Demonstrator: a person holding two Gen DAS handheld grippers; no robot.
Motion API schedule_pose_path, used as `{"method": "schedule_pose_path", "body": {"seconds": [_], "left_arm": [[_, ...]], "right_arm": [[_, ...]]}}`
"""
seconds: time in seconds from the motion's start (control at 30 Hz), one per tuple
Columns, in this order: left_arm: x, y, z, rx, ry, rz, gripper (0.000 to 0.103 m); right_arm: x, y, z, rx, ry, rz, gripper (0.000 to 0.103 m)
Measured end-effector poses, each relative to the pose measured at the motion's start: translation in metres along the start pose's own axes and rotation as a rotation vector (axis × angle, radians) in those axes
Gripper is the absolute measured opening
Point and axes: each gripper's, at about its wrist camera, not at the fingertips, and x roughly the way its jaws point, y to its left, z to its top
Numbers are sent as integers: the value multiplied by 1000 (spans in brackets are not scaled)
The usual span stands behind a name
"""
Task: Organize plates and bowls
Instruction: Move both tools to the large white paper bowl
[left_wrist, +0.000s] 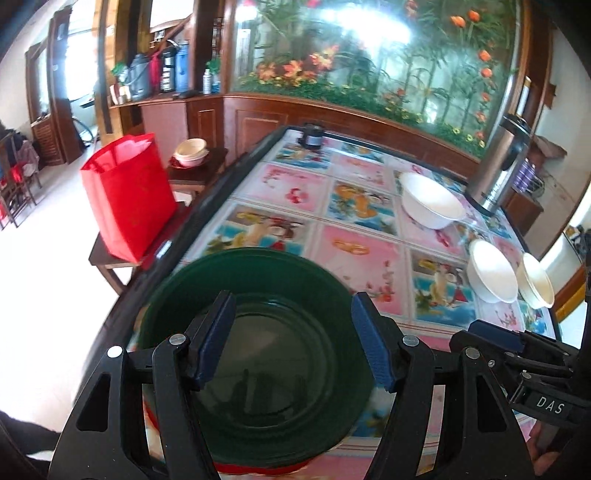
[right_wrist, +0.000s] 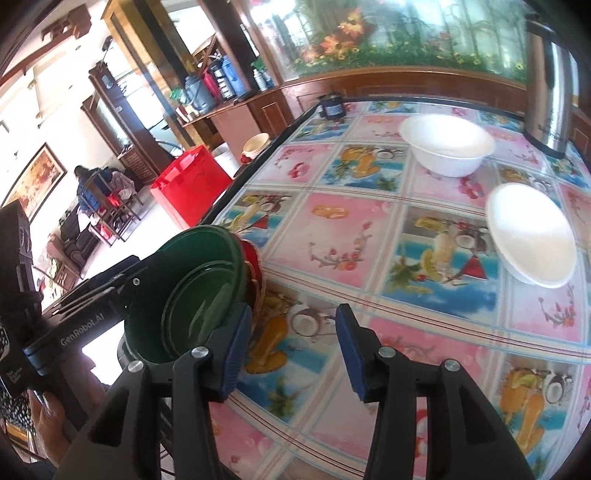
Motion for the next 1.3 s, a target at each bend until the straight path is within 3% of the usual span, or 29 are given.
{"method": "schedule_pose_path", "body": {"seconds": [0.73,1.3], "left_arm": [[52,-115,-2,147,85,-89,66],[84,-167,15,189,119,-113,66]], "right_arm": [[-28,-83,-12,140,-21,-53,52],[-40,-121,0,176,-42,-60,54]]}}
